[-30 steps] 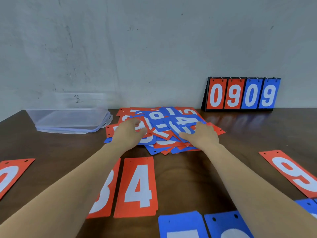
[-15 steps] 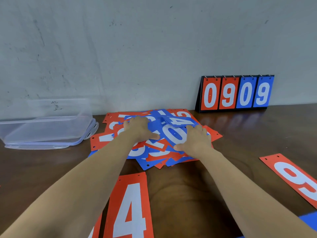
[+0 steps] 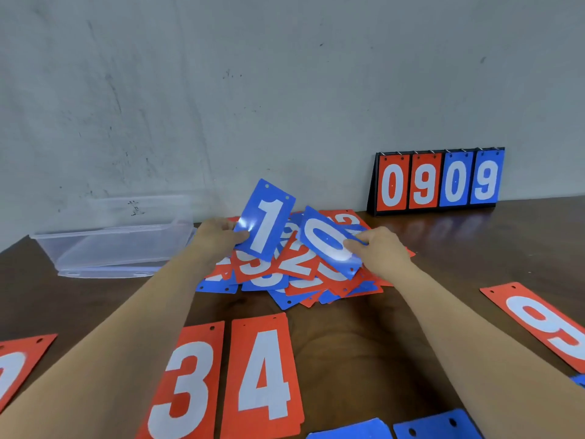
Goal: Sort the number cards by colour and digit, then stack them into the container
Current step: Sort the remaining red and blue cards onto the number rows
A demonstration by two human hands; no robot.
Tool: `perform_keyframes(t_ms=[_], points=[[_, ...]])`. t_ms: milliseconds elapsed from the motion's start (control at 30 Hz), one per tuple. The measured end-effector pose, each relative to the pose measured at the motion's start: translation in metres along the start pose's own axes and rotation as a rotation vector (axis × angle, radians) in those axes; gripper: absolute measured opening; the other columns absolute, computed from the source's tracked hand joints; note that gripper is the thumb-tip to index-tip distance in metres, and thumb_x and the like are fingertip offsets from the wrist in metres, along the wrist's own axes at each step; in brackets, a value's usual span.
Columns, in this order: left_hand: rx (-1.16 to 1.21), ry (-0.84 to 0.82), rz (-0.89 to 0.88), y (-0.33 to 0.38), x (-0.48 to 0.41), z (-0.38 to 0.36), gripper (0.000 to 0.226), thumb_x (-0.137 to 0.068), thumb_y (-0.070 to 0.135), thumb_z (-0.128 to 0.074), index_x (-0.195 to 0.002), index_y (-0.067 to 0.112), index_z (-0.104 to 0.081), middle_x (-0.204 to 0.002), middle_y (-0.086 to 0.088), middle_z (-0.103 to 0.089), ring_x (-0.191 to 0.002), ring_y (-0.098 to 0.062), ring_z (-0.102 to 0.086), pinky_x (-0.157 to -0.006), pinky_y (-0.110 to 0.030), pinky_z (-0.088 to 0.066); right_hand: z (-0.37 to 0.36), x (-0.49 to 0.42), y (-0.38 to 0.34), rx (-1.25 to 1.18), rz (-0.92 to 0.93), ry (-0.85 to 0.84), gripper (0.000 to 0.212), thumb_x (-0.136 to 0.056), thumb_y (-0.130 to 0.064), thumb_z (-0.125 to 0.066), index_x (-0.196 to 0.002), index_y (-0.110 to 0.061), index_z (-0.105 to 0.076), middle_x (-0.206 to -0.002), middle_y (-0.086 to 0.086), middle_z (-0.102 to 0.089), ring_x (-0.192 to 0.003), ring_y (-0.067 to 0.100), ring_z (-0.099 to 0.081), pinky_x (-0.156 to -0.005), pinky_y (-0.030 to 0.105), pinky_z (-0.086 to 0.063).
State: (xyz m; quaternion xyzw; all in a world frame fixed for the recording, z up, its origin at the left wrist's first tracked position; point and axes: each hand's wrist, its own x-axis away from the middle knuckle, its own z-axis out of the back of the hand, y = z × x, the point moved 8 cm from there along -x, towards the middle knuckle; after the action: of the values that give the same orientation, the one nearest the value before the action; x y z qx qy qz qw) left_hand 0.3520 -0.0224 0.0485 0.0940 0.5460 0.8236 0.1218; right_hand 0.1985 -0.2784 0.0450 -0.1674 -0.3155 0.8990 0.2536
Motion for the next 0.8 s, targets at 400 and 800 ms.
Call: perform_keyframes(t_ms=[400,800], points=[[0.15,0.065,0.025,-0.002,0.055,0.005,0.024,-0.085,-0.002,-0.063,-0.105,0.012,-0.062,-0.105,-0.017,-0.07,-0.086,-0.029,-0.065,-0.084,-0.053,-0.056,0.001,0.039,-0.075,-0.64,0.014,-0.128,0.009,-0.095,-0.011,-0.058,-0.103,-0.011,-0.063,-0.106,0.005,-0.069,-0.083,0.016,-0.066,-0.063,0.023,-0.05],[0.317,-0.039,-0.059,0.009,0.114,0.02,0.024,-0.09,-0.006,-0.057,-0.11,0.007,-0.062,-0.104,-0.011,-0.071,-0.082,-0.019,-0.072,-0.068,-0.027,-0.059,-0.024,0.076,-0.121,-0.693,0.068,-0.182,0.016,-0.097,-0.02,-0.055,-0.083,-0.019,-0.063,-0.084,-0.005,-0.068,-0.076,0.007,-0.065,-0.069,0.024,-0.053]])
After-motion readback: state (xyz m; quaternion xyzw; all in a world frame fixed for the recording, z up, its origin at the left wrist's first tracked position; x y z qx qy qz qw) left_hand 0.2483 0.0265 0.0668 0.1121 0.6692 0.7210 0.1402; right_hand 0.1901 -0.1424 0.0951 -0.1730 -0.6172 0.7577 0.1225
